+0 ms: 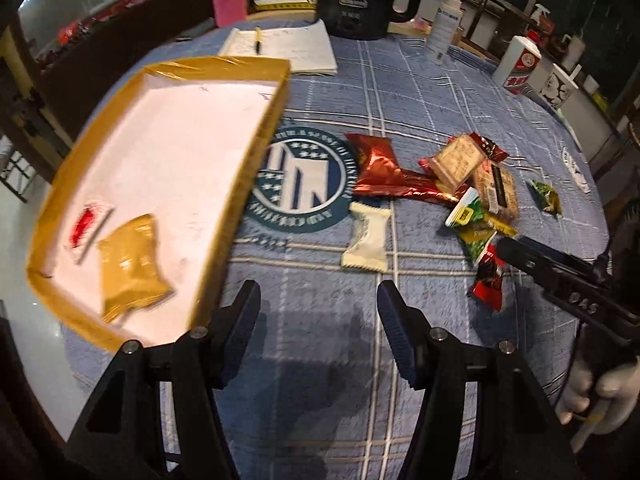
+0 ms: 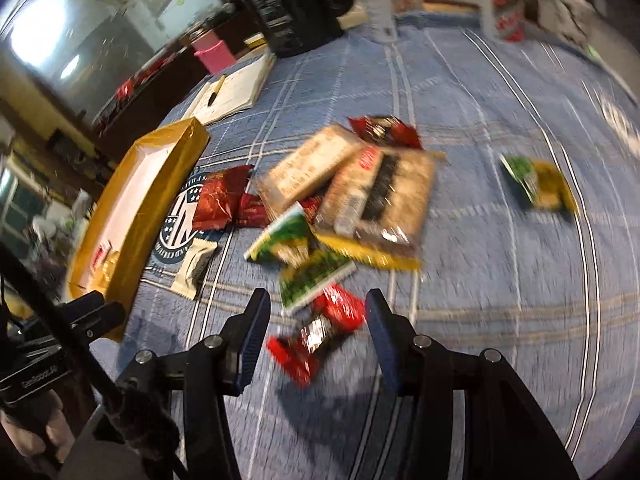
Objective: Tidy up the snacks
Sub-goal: 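Grasp the white wrapped bar with the left tool while the right grasps a green packet, then carry the white bar and green packet into the tray and release both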
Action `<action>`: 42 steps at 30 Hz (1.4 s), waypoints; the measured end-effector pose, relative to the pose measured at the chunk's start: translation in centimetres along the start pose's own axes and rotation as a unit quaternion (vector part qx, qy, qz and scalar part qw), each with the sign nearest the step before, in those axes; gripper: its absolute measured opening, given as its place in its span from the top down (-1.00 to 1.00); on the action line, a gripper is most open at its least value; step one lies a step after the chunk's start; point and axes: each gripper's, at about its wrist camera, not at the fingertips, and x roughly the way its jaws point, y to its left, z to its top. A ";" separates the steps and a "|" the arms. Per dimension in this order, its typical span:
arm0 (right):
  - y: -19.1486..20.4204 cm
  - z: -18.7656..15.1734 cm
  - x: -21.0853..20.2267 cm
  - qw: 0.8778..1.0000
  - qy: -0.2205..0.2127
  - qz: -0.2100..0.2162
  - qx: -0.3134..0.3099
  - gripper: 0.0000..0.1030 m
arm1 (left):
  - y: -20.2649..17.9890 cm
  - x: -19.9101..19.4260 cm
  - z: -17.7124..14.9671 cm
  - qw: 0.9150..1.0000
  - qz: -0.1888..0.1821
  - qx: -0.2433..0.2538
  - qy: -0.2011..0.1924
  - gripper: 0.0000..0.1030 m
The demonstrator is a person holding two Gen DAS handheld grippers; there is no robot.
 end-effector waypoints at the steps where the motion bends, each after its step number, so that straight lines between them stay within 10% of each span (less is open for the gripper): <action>1: 0.6 0.4 0.3 1.000 -0.007 -0.010 -0.017 0.03 | 0.0 0.5 0.3 1.000 -0.009 -0.002 0.001 -0.20; 17: 2.6 1.8 3.5 0.994 -0.002 -0.036 -0.105 0.44 | -3.6 7.1 3.3 0.997 -0.008 0.081 0.013 -0.04; 20: 1.7 1.8 3.2 0.997 0.009 -0.007 -0.071 0.67 | -4.6 7.1 2.9 0.993 -0.006 0.120 0.000 0.60; 22: 1.2 1.5 2.8 0.999 0.012 0.004 -0.051 0.69 | -5.1 6.9 2.6 0.992 -0.014 0.126 0.005 0.61; 32: 1.2 0.6 -0.4 0.999 0.001 0.046 0.003 0.71 | -2.3 0.8 1.7 0.995 -0.063 0.067 -0.033 0.61; 42: 8.9 1.4 -1.8 0.993 -0.003 0.111 -0.026 0.71 | 10.3 -4.3 2.8 0.996 -0.023 -0.035 -0.073 0.61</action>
